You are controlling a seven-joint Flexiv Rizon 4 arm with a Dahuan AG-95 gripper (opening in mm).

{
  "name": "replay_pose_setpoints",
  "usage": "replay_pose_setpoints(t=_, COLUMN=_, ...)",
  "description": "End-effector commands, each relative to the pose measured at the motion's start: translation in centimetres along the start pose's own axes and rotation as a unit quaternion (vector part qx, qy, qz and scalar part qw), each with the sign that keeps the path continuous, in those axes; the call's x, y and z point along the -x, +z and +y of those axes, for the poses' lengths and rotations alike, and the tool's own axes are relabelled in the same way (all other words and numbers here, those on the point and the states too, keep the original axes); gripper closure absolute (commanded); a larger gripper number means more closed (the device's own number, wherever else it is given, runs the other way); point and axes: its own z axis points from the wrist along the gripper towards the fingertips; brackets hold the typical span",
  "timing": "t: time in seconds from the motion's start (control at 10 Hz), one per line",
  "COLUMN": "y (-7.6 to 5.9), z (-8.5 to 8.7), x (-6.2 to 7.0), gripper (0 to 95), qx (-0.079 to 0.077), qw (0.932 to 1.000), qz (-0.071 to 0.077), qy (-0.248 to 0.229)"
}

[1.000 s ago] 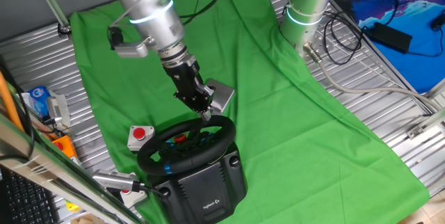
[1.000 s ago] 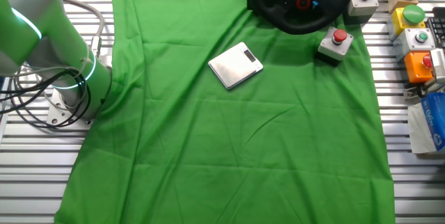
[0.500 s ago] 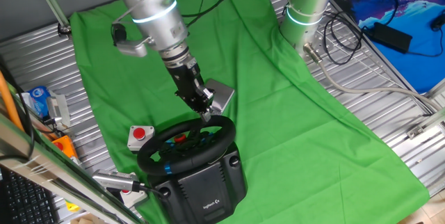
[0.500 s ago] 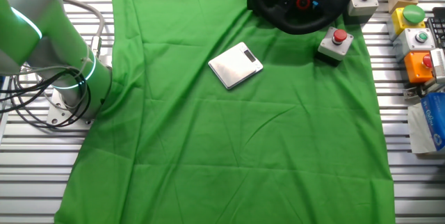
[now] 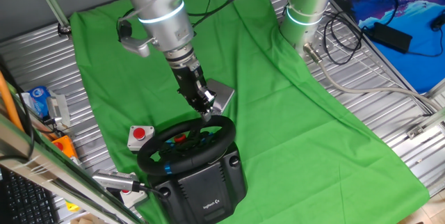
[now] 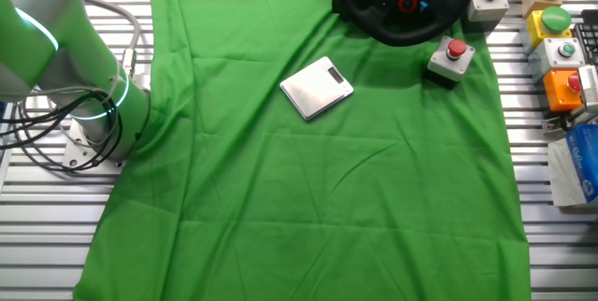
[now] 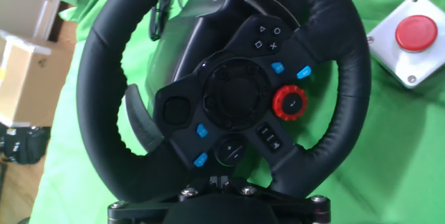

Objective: Rotate the steering wheel 90 degrees counterclockwise

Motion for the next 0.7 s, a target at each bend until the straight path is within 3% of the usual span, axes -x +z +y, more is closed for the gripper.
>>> replay_pose_setpoints(t=0.1, y=-0.02, z=-0.06, x=-0.13, gripper=95.0, qx=-0.016, qw=0.9999, qz=0.004, qy=0.006)
replay_pose_setpoints(t=0.7, y=-0.02, z=-0.06, x=-0.13, gripper=95.0, qx=-0.015, qw=0.9998, qz=0.005, qy=0.009)
